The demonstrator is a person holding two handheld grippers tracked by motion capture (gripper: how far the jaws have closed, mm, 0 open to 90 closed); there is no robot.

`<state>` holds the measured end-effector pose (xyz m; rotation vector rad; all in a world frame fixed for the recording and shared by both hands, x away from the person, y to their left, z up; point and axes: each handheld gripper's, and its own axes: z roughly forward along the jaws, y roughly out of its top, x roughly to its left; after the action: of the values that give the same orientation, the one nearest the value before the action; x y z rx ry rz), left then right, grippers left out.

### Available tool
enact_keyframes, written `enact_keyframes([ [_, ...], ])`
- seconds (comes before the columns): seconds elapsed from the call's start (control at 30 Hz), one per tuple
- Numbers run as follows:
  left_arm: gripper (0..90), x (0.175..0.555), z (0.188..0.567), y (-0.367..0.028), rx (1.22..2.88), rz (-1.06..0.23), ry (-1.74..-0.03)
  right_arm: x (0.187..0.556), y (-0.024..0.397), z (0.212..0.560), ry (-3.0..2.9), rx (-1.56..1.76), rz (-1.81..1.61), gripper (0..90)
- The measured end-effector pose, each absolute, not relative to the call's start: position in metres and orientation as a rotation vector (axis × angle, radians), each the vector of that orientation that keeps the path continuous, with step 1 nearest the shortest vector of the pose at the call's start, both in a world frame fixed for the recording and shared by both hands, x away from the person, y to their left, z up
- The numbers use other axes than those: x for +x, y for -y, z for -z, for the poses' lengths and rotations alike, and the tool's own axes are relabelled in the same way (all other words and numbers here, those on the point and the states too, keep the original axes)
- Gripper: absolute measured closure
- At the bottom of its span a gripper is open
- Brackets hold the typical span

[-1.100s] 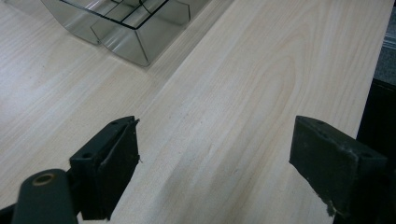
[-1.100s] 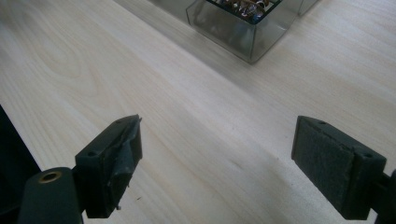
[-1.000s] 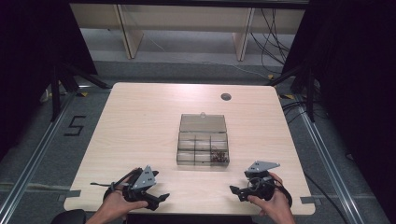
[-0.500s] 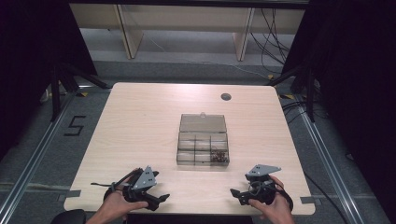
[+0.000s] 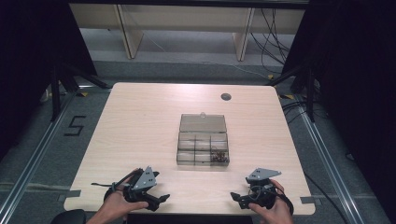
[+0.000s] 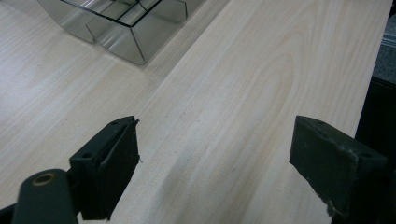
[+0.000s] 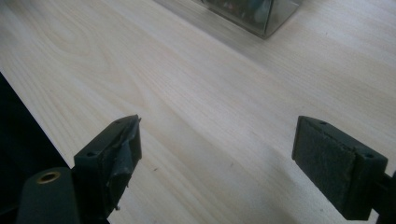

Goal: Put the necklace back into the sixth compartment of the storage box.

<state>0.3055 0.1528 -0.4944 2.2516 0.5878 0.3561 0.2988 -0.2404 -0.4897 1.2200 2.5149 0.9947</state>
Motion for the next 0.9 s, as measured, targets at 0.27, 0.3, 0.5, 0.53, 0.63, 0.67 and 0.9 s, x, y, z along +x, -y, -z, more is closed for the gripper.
enact_keyframes([
  [0.27,15.2,0.3054,0.4944,-0.1527,2.255,-0.361,-0.589,0.2968,0.2455,0.4908,-2.505,1.211,-0.983,16.7],
  [0.3,15.2,0.3054,0.4946,-0.1526,2.252,-0.357,-0.589,0.2961,0.2452,0.4912,-2.495,1.235,-0.996,16.7],
  [0.5,15.2,0.3052,0.4949,-0.1522,2.254,-0.360,-0.586,0.2940,0.2470,0.4945,-2.476,1.247,-1.017,16.7],
  [0.53,15.2,0.3056,0.4952,-0.1522,2.254,-0.351,-0.584,0.2939,0.2482,0.4937,-2.492,1.244,-1.000,16.7],
  [0.63,15.2,0.3056,0.4949,-0.1523,2.259,-0.349,-0.584,0.2927,0.2490,0.4946,-2.488,1.245,-1.002,16.7],
  [0.67,15.2,0.3055,0.4950,-0.1522,2.259,-0.356,-0.584,0.2928,0.2501,0.4949,-2.495,1.228,-0.988,16.7],
  [0.9,15.2,0.3038,0.4959,-0.1504,2.255,-0.348,-0.582,0.2922,0.2495,0.4984,-2.466,1.211,-1.029,16.7],
])
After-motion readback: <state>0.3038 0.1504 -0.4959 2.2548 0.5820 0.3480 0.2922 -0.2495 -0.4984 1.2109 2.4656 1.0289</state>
